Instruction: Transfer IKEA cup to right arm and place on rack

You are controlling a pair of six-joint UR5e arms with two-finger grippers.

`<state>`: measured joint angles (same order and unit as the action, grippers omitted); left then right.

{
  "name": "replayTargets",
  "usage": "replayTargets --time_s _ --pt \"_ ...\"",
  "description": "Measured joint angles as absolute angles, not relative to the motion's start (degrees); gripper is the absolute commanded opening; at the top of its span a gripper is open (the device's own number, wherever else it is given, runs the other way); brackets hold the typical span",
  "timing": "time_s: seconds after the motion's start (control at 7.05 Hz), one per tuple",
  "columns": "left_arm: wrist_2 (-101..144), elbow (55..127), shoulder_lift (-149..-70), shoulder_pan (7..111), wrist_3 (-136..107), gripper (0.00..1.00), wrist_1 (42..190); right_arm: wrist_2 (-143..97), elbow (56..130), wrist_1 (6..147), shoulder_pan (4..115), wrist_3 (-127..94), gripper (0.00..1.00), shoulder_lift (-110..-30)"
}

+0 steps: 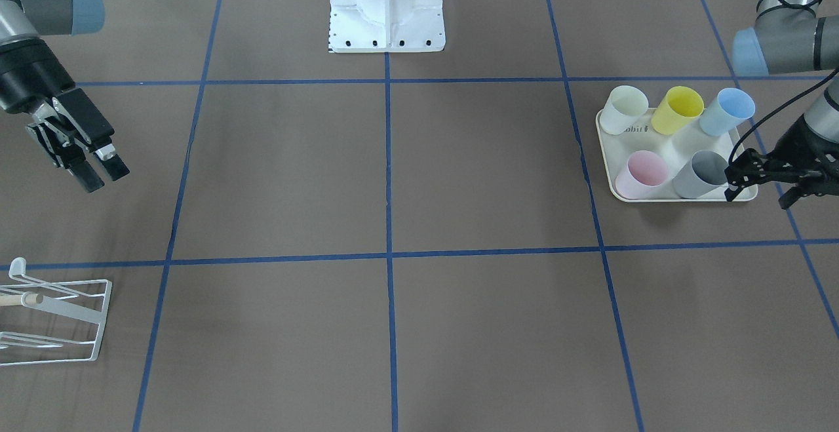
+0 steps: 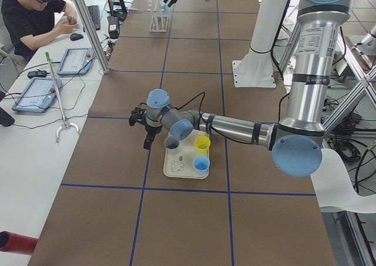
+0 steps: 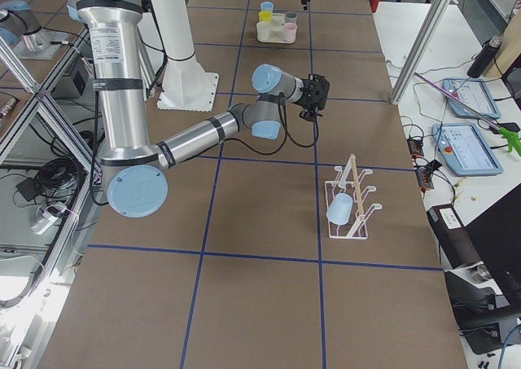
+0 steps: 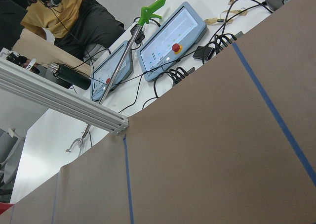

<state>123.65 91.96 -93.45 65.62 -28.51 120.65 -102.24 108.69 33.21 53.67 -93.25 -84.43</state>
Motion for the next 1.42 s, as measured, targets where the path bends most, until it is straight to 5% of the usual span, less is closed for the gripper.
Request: replayTargets --time_s 0.14,0.85,0.99,1.28,1.42 --pt "123.9 92.0 -92.0 65.1 -28.4 0.87 120.8 -102.2 108.8 33.2 53.3 -93.7 1.0 -84.1" --pt "127.8 93.2 -88.7 64.0 -28.4 0.86 120.8 -102.0 108.6 33.3 52.8 -94.3 1.0 -82.9" --pt "128.2 93.3 -88.6 63.2 -28.4 0.72 120.7 -102.0 108.6 33.3 52.8 -94.3 1.0 -82.9" --pt "128.6 93.7 -88.3 62.4 -28.5 0.15 120.5 -102.0 108.6 33.2 52.8 -94.3 1.0 -82.9" --pt "128.6 93.8 -88.1 62.3 -28.5 0.0 120.4 -102.0 108.7 33.2 52.8 -94.2 1.0 -82.9"
